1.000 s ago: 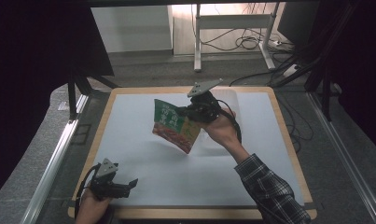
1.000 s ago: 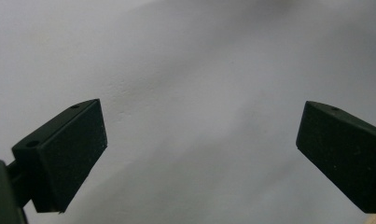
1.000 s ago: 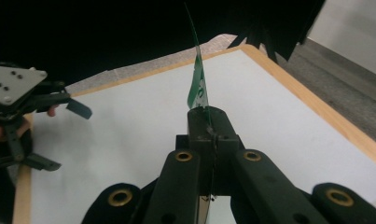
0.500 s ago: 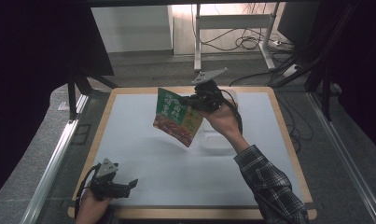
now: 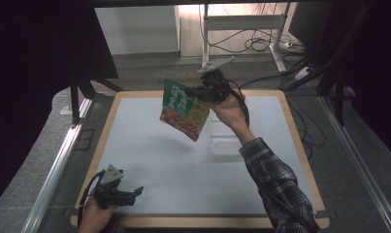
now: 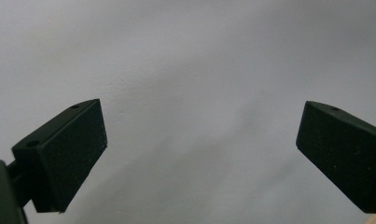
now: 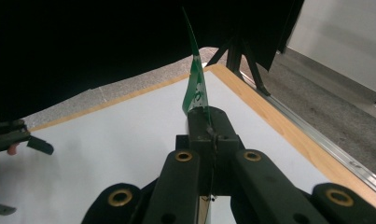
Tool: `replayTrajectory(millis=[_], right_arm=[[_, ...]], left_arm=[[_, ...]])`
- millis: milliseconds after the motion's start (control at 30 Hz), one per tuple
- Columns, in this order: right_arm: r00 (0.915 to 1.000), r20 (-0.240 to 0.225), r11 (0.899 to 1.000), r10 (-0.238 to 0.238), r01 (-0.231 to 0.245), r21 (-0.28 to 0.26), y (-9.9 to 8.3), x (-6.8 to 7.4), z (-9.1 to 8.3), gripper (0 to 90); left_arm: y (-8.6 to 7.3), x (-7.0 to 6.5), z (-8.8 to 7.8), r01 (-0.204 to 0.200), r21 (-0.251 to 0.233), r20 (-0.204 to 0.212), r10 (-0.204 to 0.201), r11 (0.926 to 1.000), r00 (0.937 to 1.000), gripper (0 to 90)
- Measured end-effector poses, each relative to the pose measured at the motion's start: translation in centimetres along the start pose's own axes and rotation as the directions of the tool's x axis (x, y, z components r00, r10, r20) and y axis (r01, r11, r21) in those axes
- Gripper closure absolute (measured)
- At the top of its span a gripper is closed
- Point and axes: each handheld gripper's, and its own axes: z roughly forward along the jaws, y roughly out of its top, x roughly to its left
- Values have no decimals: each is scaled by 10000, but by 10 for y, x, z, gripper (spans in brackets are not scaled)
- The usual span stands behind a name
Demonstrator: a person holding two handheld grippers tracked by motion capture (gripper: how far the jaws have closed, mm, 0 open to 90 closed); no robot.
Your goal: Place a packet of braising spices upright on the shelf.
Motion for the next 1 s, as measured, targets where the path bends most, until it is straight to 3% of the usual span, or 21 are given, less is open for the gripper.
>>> replayTrajectory(millis=[567,1000], right_arm=[[9977,683,10000,-45,43,38,14,-44,3,895],[9928,1199,10000,65,-57,-69,13,-67,-18,895]], left_arm=[[0,0,0,10,-12,15,-10,10000,10000,18],[0,-1,0,-26,5,-28,26,10000,10000,18]])
